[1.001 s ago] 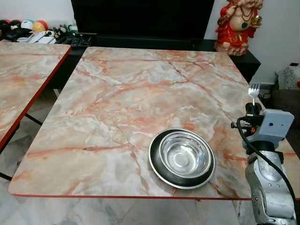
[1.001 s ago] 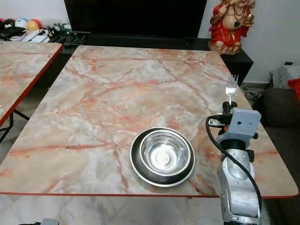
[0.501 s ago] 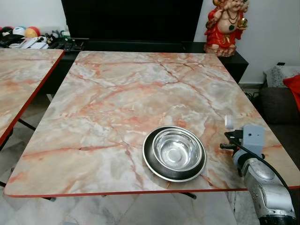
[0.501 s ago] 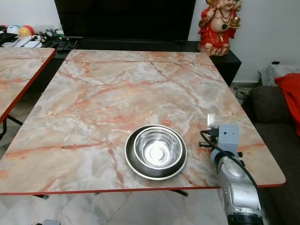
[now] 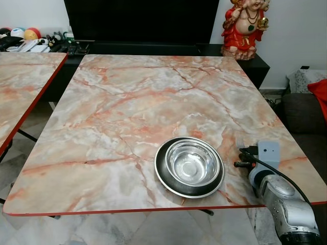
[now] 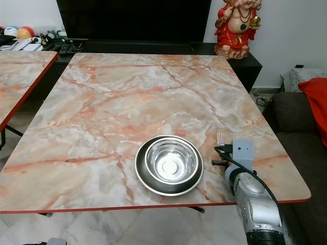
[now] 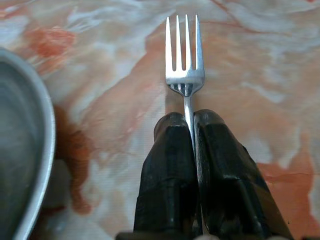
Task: Setting the table
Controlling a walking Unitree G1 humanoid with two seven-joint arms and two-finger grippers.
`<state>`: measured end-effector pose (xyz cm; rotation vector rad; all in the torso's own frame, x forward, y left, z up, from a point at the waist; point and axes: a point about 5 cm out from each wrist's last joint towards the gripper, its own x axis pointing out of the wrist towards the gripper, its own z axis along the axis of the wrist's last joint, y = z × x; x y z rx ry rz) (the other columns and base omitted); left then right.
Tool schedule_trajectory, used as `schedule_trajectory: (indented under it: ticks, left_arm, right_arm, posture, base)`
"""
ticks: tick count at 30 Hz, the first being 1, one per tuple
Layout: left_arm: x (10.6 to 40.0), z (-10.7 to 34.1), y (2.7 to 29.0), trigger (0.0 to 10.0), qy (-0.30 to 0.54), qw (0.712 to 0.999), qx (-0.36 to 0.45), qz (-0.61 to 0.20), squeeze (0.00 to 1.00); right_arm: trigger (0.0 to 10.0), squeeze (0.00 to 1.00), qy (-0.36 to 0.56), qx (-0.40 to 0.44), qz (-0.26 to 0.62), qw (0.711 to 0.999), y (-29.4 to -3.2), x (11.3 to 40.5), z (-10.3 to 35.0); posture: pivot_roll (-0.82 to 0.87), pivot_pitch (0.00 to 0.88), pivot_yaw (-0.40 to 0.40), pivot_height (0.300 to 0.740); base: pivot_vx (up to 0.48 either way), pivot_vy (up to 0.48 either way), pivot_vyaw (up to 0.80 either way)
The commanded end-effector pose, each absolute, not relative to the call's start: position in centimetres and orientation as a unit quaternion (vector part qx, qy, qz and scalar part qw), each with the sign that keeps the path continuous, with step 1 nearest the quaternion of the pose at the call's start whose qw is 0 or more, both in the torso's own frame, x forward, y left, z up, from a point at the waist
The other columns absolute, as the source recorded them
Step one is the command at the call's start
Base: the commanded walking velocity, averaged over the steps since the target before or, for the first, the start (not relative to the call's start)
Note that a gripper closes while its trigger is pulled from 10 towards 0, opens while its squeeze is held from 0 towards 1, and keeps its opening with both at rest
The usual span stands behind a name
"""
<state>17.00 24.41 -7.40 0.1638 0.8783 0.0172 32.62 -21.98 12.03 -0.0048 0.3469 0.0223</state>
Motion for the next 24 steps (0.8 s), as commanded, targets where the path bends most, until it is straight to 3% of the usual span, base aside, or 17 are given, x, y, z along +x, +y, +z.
schedule_trajectory:
  ticks: [1,24]
  left_arm:
    - [16.2,-7.8,24.5,10.0,0.445,0.892,0.084,0.003,0.00]
    - [15.9,-8.0,24.4,10.0,0.446,0.891,0.084,0.000,0.00]
  right_arm:
    - [10.0,0.00,0.169,-0.002,0.019,0.985,-21.9,32.8,12.2]
    - [10.0,0.00,0.134,-0.023,0.029,0.990,-21.0,34.8,12.9]
  posture:
    - [-0.01,0.151,-0.025,0.740]
    - [0.01,0.165,-0.030,0.740]
  base:
    - [0.000,0.000,0.00]
    - [0.000,0.000,0.00]
